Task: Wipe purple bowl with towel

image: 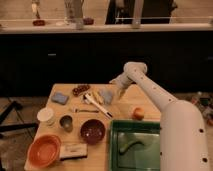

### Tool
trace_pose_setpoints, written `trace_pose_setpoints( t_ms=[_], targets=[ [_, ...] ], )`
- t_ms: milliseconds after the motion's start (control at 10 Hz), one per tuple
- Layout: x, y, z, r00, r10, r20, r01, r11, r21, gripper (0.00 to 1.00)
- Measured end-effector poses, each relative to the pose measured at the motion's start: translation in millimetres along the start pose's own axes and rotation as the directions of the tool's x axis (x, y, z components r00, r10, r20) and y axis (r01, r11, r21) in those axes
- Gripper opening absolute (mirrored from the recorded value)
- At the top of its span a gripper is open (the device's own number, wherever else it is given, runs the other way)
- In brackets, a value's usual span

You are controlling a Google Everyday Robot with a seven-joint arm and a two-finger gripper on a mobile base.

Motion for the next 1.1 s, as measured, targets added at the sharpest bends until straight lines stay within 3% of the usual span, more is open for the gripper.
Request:
trace_pose_setpoints(
  t_ms=[400, 1100],
  targets=[
    [-19, -12, 19, 0.998, -0.065, 0.006, 0.065, 0.996, -0.061, 0.8],
    [-27, -13, 43, 0.996, -0.083, 0.008, 0.084, 0.994, -0.066, 0.8]
  ],
)
